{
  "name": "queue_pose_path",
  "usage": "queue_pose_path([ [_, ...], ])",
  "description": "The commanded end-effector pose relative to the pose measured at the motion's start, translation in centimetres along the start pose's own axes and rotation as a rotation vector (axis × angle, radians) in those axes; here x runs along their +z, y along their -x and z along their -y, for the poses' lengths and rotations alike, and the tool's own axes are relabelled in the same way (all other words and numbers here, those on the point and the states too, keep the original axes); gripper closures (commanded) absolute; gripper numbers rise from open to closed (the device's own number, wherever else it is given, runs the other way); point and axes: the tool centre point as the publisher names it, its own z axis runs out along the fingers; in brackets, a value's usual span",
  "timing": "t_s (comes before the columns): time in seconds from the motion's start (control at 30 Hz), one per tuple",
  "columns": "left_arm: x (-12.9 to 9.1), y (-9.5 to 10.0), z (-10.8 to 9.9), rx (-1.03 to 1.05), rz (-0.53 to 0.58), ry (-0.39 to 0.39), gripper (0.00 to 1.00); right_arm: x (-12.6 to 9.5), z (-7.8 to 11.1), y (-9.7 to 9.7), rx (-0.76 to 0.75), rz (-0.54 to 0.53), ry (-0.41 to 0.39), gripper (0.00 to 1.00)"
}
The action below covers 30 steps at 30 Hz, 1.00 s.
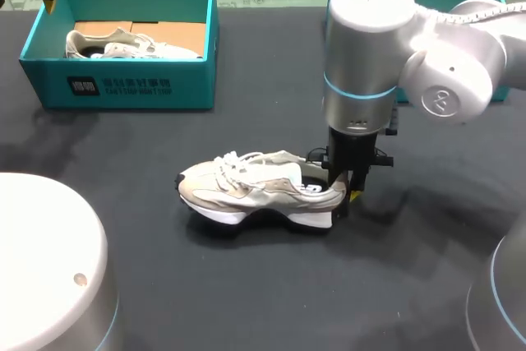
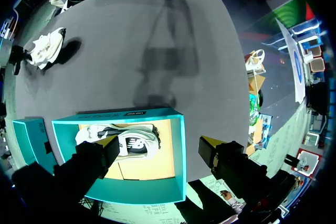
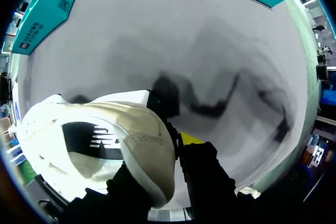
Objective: Take the shoe out of the shoebox, open the shoe tongue, remove and reinsert the insole, then place the shoe into the shoebox
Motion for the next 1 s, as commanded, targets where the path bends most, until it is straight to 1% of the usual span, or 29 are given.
queue_pose_path([
  [0.03,0.0,0.0,0.0,0.001,-0.001,0.001,0.0,0.9,-0.3,-0.8,0.002,0.012,-0.008,1.0],
  [0.5,0.0,0.0,0.0,0.001,-0.001,0.001,0.0,1.4,-0.6,-0.8,-0.003,0.037,-0.007,1.0],
  [0.7,0.0,0.0,0.0,0.001,-0.001,0.001,0.0,1.4,-0.7,-0.5,0.011,0.074,0.001,1.0],
  [0.83,0.0,0.0,0.0,0.001,-0.001,0.001,0.0,1.8,-0.8,-0.8,0.025,0.111,-0.011,1.0],
  [1.0,0.0,0.0,0.0,0.001,-0.001,0.001,0.0,1.9,-0.8,-1.2,0.024,0.12,-0.011,1.0],
])
